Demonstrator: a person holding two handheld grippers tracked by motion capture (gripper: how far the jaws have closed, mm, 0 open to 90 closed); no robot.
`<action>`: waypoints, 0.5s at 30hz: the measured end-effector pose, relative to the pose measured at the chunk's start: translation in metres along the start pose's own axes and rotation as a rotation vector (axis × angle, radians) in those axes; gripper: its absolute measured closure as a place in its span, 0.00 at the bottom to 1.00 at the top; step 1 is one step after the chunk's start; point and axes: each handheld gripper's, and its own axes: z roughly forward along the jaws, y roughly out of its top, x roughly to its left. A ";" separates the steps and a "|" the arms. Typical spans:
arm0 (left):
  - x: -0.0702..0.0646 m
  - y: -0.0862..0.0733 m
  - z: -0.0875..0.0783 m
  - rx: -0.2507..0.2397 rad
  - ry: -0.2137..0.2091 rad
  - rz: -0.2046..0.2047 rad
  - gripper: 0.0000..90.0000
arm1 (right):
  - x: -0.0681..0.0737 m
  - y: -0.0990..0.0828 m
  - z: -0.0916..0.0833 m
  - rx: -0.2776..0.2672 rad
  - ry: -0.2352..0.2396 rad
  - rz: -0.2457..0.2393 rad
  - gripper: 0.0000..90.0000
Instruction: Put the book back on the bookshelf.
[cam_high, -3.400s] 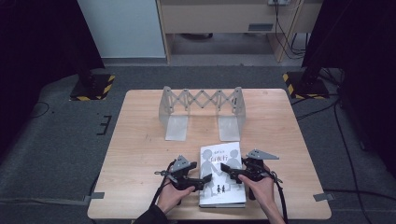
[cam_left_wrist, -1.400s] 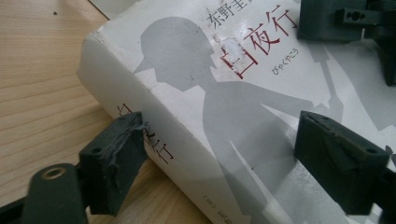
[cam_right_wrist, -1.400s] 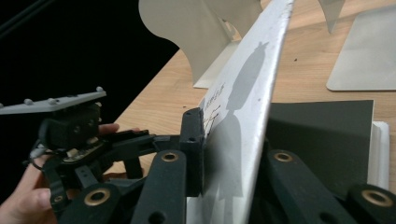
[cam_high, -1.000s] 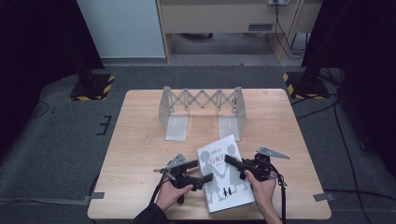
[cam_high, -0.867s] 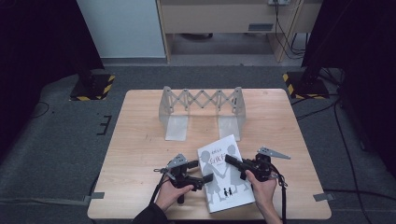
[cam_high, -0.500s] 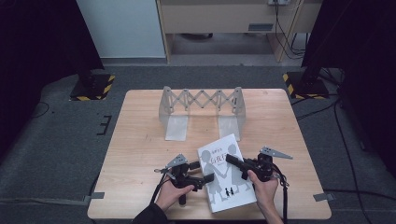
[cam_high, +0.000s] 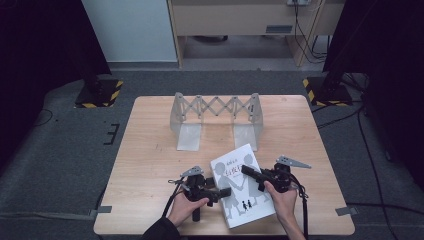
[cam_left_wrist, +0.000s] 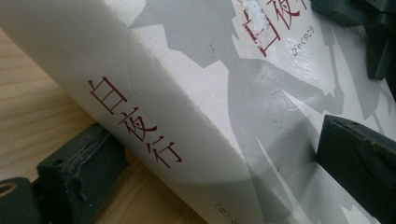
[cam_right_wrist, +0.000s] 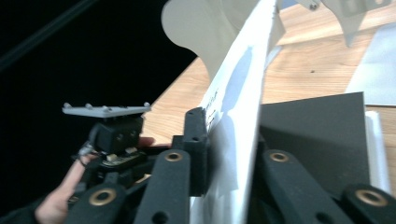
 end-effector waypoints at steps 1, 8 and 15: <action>0.001 0.000 0.001 0.013 0.003 -0.013 0.01 | -0.001 -0.002 0.003 0.016 -0.027 -0.020 0.80; 0.001 0.001 0.003 0.032 0.021 -0.017 0.02 | -0.006 -0.003 0.004 0.070 -0.082 -0.071 0.70; 0.000 0.001 0.004 0.030 0.036 -0.019 0.04 | -0.009 -0.007 0.004 0.107 -0.166 -0.185 0.50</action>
